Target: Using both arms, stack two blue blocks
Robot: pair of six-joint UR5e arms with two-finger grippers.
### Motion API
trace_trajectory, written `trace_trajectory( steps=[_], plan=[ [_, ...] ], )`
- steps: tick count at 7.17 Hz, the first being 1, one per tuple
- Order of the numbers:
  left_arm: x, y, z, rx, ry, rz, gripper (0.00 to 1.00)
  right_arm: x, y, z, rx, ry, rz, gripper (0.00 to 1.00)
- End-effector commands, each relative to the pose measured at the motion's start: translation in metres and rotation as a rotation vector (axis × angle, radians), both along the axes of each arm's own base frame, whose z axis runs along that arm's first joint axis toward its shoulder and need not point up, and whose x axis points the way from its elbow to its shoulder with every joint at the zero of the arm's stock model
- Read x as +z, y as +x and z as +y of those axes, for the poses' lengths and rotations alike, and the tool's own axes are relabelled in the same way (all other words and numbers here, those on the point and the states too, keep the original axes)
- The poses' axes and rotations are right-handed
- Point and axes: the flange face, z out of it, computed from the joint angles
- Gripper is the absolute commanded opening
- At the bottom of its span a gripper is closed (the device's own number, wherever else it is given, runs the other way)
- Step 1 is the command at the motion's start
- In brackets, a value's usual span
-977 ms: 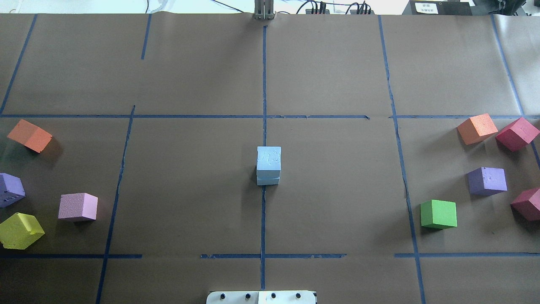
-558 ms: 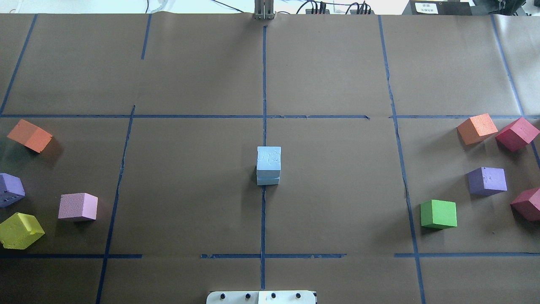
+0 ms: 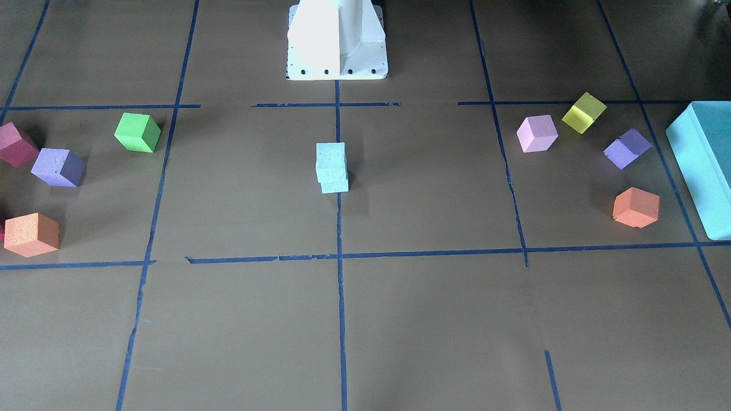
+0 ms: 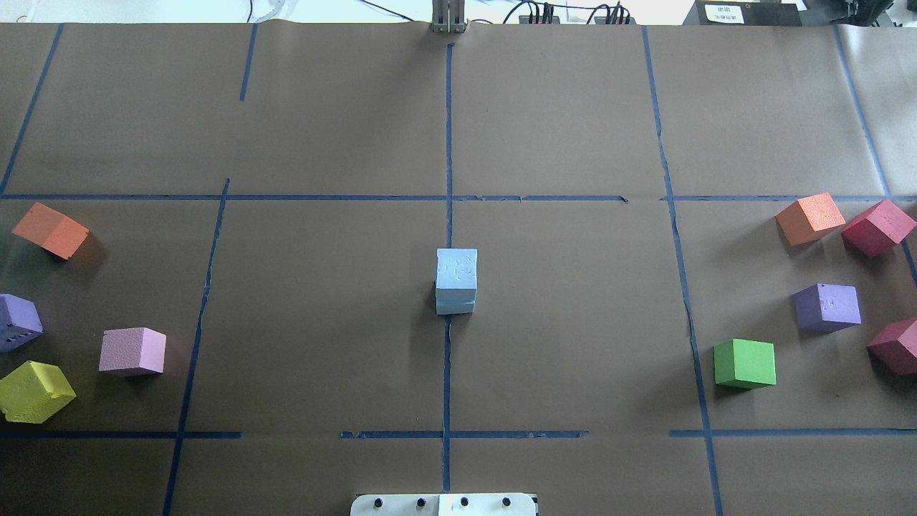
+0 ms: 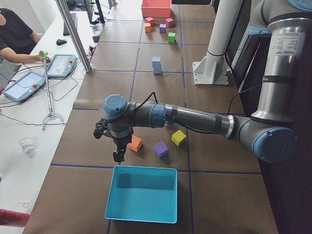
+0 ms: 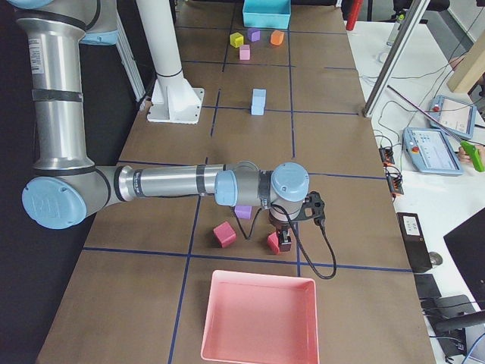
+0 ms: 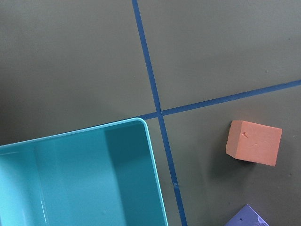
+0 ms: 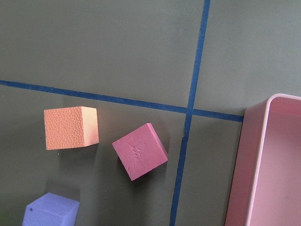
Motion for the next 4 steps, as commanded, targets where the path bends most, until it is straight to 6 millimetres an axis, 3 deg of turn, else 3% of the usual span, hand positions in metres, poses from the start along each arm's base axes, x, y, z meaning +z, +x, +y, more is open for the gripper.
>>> trace_trajectory(
  steps=[1,4],
  plan=[
    [-0.0026,-0.0003,-0.0009,-0.001,0.005,-0.006,1.00,-0.0013,-0.0002,0.0019,0.001,0.001,-0.003,1.00],
    [0.0006,-0.0001,0.0023,0.001,0.000,-0.004,1.00,-0.0035,-0.0006,-0.0004,0.000,0.009,0.002,1.00]
  ],
)
